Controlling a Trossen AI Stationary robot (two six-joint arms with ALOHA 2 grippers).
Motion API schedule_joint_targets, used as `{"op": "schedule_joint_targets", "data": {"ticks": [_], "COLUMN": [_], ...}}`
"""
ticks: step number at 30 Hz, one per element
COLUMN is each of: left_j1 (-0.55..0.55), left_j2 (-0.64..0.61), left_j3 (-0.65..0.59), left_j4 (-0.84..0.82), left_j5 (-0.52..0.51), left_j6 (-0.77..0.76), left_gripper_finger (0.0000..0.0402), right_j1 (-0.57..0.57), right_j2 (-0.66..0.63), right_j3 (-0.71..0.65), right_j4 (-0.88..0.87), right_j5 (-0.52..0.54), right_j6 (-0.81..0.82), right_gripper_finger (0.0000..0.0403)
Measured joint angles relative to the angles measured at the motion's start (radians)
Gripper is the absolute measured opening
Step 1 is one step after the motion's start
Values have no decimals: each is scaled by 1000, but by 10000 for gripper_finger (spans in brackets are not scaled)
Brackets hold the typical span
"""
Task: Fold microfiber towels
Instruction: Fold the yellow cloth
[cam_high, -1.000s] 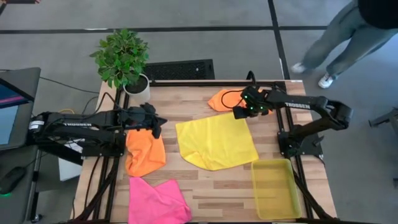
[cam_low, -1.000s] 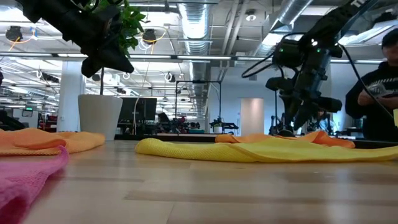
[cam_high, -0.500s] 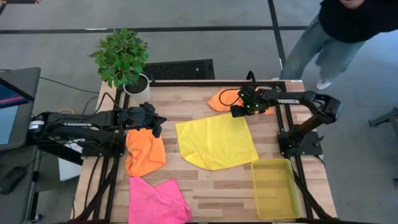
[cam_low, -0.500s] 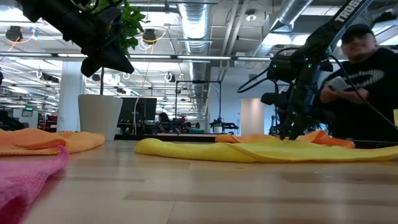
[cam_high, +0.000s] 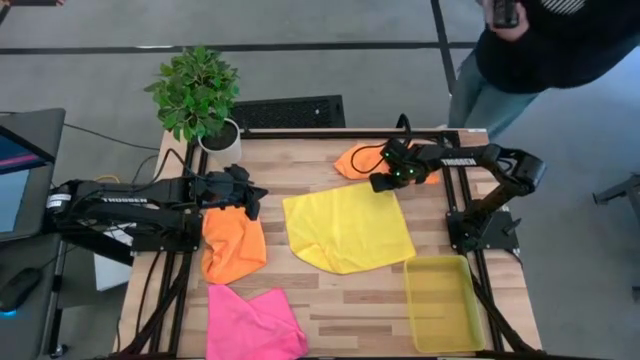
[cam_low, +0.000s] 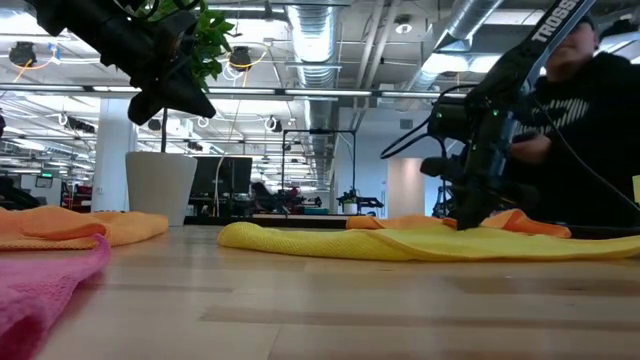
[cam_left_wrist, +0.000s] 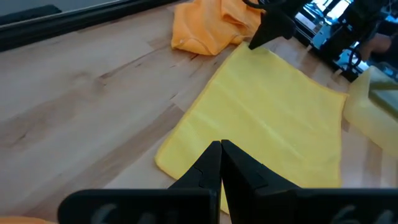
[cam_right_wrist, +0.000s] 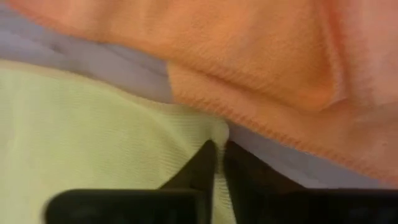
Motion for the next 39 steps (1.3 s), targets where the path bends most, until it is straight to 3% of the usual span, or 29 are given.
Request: {"op": "schedule_joint_targets", "data": {"ticks": [3, 11, 19, 24, 31, 39], "left_j1": [0, 0, 0, 0, 7, 16], "left_j2": [0, 0, 3, 83, 288, 384], "left_j3": [0, 0, 0, 24, 184, 274], "left_j4": [0, 22, 166, 166, 37, -103], "left_j5": [-5, -4, 57, 76, 104, 104], "left_j6": [-36, -78, 72, 102, 234, 198], "left_gripper_finger": [0, 0, 0, 0, 0, 0], "right_j1": [0, 0, 0, 0, 0, 0], "right_j2": [-1, -2, -3, -3, -3, -3], "right_j3": [0, 0, 0, 0, 0, 0], "right_j4": [4, 2, 1, -2, -3, -3], "right_j5": [-5, -3, 1, 3, 3, 2], "right_j6": [-4, -9, -10, -10, -10, -35], "right_gripper_finger": [10, 5, 3, 4, 3, 2]}}
